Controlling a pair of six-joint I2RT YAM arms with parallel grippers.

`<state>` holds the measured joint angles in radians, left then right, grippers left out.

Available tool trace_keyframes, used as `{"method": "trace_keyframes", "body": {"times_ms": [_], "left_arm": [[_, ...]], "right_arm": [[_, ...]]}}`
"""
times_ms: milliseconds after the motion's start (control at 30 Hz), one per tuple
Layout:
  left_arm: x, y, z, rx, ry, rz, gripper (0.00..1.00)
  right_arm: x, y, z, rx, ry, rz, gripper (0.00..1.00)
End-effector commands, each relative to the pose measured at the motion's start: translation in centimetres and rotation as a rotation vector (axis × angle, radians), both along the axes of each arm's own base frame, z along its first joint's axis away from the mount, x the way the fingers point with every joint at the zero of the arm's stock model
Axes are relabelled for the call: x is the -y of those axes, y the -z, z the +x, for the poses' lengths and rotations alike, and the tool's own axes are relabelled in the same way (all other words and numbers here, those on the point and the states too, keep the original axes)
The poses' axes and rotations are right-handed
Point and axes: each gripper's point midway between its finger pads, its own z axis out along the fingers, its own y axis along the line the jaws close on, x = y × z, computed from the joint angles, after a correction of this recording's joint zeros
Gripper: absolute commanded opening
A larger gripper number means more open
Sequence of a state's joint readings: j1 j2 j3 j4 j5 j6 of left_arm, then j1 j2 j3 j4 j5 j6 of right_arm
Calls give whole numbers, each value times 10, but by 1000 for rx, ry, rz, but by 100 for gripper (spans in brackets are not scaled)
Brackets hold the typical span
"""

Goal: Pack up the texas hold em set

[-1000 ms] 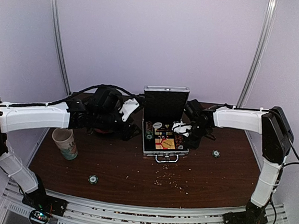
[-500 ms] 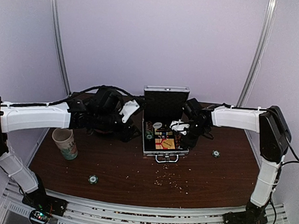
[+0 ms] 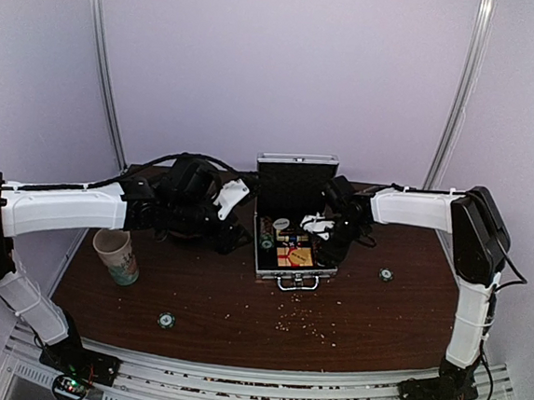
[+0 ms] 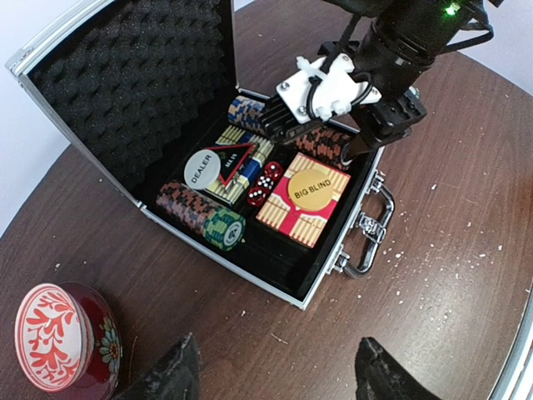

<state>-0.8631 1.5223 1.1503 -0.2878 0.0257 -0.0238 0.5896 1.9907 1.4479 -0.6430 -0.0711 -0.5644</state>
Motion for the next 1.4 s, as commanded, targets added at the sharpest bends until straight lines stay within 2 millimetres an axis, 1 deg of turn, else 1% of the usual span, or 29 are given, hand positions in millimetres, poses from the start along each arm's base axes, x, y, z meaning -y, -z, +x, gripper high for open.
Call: {"method": "trace_keyframes", "body": {"times_ms": [0, 133, 200, 267, 300, 400, 467, 533, 600, 667, 900, 1067, 1200, 1367], "left_arm": [[8, -9, 3, 22, 20, -21, 65], [8, -8, 3, 19, 22, -18, 65], [8, -8, 3, 18, 22, -18, 65], [8, -7, 3, 17, 22, -16, 65], [8, -7, 3, 17, 22, -17, 65], [9, -6, 3, 14, 22, -17, 65], [9, -7, 2, 12, 25, -20, 65], [9, -9, 2, 14, 27, -24, 65], [9, -10, 2, 16, 25, -27, 65], [8, -12, 2, 19, 21, -28, 65], [8, -13, 2, 16, 21, -29, 65], [9, -13, 0, 10, 28, -34, 65], [9, -13, 0, 11, 29, -34, 65], [9, -12, 0, 8, 30, -33, 65]], "right_arm": [[4, -2, 6, -15, 14, 5, 64], [1, 3, -13, -96, -47, 18, 65], [0, 3, -21, -134, -64, 28, 65], [-1, -1, -25, -150, -68, 35, 66], [-1, -4, -26, -151, -67, 39, 66], [0, -22, -27, -132, -55, 66, 67], [4, -34, -27, -124, -37, 93, 67], [12, -43, -28, -126, -16, 108, 67], [24, -47, -28, -126, 17, 112, 67], [41, -44, -28, -126, 60, 107, 67], [108, -25, -21, -118, 249, 20, 63], [148, -7, -20, -153, 366, -75, 64], [168, 3, -19, -167, 419, -129, 66], [178, 17, -25, -218, 444, -156, 69]]}}
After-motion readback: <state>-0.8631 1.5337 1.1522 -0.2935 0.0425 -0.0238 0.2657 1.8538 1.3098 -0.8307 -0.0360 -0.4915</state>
